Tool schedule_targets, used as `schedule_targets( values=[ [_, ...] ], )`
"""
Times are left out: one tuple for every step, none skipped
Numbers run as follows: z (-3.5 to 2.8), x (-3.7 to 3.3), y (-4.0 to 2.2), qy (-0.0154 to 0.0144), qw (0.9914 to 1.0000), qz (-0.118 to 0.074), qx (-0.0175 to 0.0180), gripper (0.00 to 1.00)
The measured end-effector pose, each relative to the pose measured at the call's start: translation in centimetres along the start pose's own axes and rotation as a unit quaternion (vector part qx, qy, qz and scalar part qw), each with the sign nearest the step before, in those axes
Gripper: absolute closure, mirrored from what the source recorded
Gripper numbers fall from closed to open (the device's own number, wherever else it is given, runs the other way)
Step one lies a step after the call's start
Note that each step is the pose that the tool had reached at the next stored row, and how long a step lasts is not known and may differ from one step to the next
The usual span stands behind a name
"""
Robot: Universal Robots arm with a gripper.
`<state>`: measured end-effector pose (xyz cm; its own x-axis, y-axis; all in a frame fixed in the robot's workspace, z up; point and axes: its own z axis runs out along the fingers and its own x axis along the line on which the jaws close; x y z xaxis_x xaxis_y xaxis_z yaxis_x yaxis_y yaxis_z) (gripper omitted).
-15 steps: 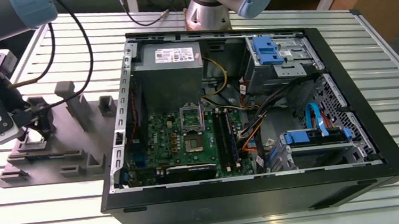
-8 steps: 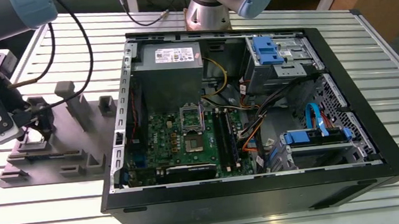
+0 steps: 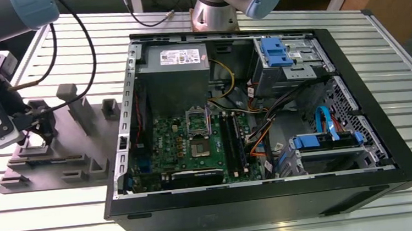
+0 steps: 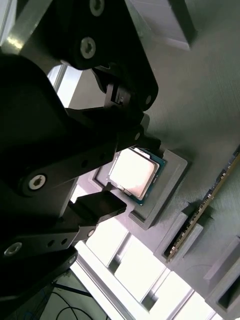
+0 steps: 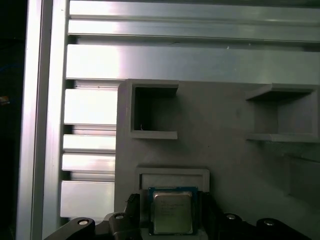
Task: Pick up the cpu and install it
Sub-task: 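Pick up the cpu and move it towards the insertion slot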
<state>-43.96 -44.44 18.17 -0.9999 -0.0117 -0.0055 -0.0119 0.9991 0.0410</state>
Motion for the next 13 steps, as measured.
schedule_targets(
  values=[
    [0.0, 0.0, 0.0, 0.0, 1.0, 0.0, 0.0, 0.4],
    [0.01, 0.0, 0.0, 0.0, 1.0, 0.0, 0.0, 0.4],
    [0.01, 0.0, 0.0, -0.0001, 1.0, 0.0, 0.0, 0.4],
    [0.01, 0.0, 0.0, -0.0001, 1.0, 0.0, 0.0, 0.4],
    [0.01, 0.0, 0.0, -0.0001, 1.0, -0.001, -0.0001, 0.4],
    [0.01, 0.0, 0.0, -0.0001, 1.0, -0.001, -0.0001, 0.4],
    [0.01, 0.0, 0.0, 0.0, 1.0, -0.001, -0.0001, 0.4],
    [0.01, 0.0, 0.0, 0.0, 1.0, -0.001, -0.0001, 0.4],
    [0.02, 0.0, 0.0, -0.0001, 1.0, -0.001, -0.0001, 0.4],
    [0.02, 0.0, 0.0, -0.0001, 1.0, -0.001, -0.0001, 0.4],
    [0.01, 0.0, 0.0, 0.0, 1.0, -0.001, -0.0001, 0.4],
    [0.01, 0.0, 0.0, 0.0, 1.0, -0.001, -0.0001, 0.41],
    [0.01, 0.0, 0.0, 0.0, 1.0, -0.002, -0.0001, 0.41]
  ],
)
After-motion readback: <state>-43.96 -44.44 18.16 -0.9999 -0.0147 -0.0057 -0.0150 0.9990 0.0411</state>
